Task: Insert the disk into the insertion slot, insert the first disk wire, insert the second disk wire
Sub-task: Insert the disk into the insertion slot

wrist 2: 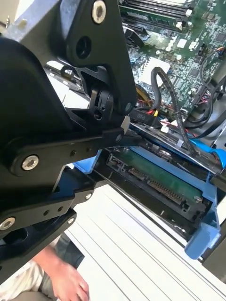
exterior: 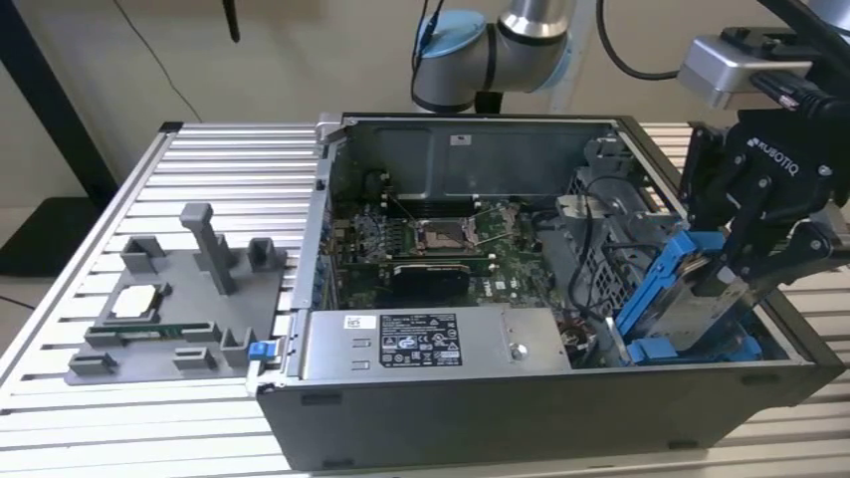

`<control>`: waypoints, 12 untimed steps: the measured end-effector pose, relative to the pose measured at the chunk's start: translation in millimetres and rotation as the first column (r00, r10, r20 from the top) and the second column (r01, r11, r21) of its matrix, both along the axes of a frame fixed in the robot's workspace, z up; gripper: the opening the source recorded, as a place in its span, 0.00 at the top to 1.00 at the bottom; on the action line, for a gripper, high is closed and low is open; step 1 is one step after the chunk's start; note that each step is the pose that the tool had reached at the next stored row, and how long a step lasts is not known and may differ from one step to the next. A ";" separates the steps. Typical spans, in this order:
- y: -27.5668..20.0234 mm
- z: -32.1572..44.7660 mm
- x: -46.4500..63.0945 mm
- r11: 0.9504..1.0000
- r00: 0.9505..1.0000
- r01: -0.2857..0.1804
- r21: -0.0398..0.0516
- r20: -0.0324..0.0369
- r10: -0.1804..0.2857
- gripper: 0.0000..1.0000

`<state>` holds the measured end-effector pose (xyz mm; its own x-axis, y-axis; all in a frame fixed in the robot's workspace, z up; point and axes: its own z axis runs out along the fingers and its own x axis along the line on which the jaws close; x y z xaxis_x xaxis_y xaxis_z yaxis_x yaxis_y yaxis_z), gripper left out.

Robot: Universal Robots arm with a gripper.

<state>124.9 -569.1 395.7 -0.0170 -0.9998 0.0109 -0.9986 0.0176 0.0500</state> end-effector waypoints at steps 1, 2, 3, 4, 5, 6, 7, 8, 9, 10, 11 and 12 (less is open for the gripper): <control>0.0 -0.2 0.0 1.000 1.000 0.000 0.000 0.000 0.000 0.00; 0.0 -0.9 0.0 1.000 1.000 0.000 0.000 0.000 0.000 0.00; 0.0 -2.4 0.0 1.000 1.000 0.000 0.001 0.000 0.000 0.00; 0.0 -3.9 0.0 1.000 1.000 0.000 0.002 0.001 0.000 0.00; 0.0 -5.3 0.0 1.000 1.000 0.000 0.002 0.001 0.000 0.00; 0.0 -6.6 0.0 1.000 1.000 0.000 0.002 0.001 0.000 0.00; 0.0 -7.3 0.0 1.000 1.000 0.000 0.003 0.001 0.000 0.00; 0.0 -7.4 0.0 1.000 1.000 0.000 0.002 0.002 0.000 1.00; 0.1 -7.4 0.0 1.000 1.000 0.000 0.003 0.002 0.000 1.00; 0.0 -7.3 0.0 1.000 1.000 0.000 0.003 0.002 0.000 1.00; 0.0 -6.4 0.0 1.000 1.000 0.000 0.003 0.002 0.000 1.00; 0.0 -5.0 0.0 1.000 1.000 0.000 0.003 0.002 0.000 1.00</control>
<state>124.9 -569.1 390.6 -0.0171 -0.9998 0.0079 -0.9987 0.0175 0.0485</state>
